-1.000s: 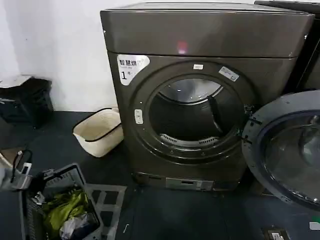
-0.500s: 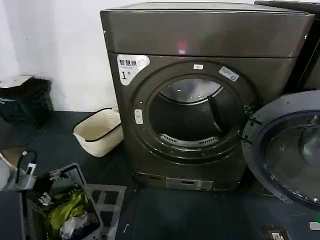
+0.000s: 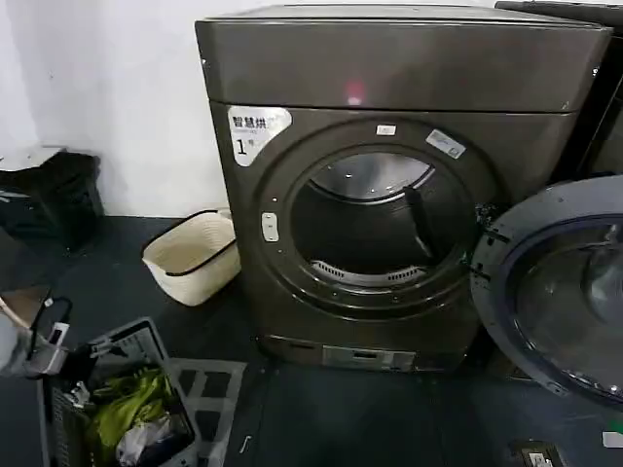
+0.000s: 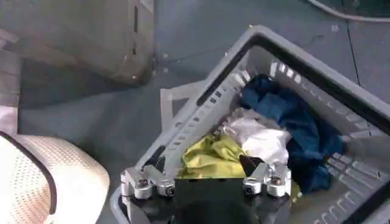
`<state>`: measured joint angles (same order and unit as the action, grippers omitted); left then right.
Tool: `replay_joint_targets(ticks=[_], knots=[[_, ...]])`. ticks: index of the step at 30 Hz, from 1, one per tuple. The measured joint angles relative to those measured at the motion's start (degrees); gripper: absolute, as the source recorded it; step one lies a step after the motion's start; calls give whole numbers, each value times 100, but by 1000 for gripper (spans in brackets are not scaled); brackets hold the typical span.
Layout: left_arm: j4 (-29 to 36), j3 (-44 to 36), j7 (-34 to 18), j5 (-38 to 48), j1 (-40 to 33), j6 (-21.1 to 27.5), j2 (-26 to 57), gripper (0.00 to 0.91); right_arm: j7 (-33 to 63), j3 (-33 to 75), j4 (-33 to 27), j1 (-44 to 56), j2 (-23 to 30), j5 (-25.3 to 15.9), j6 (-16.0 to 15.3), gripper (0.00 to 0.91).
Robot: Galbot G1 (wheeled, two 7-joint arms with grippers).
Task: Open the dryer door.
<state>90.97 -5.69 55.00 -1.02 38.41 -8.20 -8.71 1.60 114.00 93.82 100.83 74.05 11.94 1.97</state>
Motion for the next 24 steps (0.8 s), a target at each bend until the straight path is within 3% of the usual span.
replay_joint_targets(ticks=[14,24], knots=[[-69,21,258,-1167,-173,-849,-275,907,-2,7,42,-1,13,-20,-12,907],[-82,7,247,-1323,-230,-1004,-332,907,-2,-2,80,-15,70,-30,-16,907]])
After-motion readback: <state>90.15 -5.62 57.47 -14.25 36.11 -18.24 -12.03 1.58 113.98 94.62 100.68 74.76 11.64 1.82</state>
